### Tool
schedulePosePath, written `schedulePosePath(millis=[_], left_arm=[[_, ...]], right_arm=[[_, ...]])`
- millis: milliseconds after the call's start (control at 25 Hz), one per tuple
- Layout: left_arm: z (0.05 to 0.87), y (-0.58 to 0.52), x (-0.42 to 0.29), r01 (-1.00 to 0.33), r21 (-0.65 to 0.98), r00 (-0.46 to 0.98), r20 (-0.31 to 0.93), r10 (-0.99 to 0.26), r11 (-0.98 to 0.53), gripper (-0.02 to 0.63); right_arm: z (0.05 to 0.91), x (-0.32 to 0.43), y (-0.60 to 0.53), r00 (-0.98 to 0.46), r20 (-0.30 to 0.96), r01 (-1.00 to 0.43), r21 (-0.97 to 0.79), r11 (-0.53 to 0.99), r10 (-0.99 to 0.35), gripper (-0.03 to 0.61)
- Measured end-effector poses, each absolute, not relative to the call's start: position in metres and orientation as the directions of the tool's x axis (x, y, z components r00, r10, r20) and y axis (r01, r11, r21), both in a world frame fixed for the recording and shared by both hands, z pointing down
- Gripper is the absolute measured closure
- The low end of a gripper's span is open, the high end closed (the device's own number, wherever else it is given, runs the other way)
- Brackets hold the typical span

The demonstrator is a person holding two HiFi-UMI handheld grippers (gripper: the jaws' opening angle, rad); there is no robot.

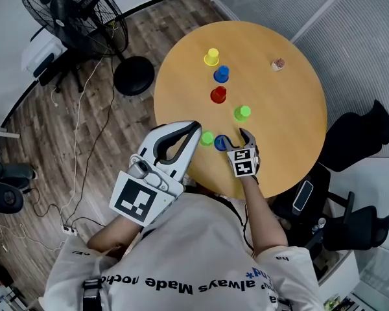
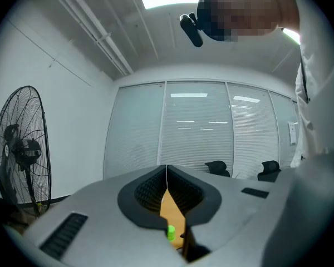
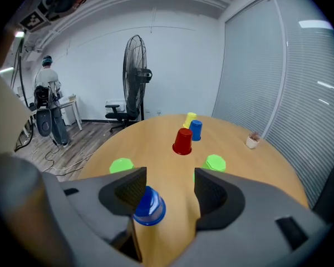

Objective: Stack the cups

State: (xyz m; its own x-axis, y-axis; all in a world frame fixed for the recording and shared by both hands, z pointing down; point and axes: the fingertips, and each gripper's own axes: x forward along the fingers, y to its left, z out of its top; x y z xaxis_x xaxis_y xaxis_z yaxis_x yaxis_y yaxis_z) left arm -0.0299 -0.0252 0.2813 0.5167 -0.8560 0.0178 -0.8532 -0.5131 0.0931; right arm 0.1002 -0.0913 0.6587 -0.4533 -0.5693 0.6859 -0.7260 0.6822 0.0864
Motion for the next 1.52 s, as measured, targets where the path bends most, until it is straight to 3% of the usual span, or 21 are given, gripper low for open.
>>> schedulePosePath(millis=[680,1520], left_arm=[[0.283,-0.061,-0.039,-0.868,0.087,0.493,0.037,-0.869,-0.489,0.589],[0.296,-0.077,-0.048,-0.893,0.092,0.449,0.09,-0.889,-0.441,0.589]], right_arm=[[0.681,0.141,-0.164,-0.354,0.726,-0.774,0.126,0.62,-0.589,0.308],[0.711,0.139,-0.219,-0.348,0.776,-0.707,0.152,0.691,-0.526,0.308]])
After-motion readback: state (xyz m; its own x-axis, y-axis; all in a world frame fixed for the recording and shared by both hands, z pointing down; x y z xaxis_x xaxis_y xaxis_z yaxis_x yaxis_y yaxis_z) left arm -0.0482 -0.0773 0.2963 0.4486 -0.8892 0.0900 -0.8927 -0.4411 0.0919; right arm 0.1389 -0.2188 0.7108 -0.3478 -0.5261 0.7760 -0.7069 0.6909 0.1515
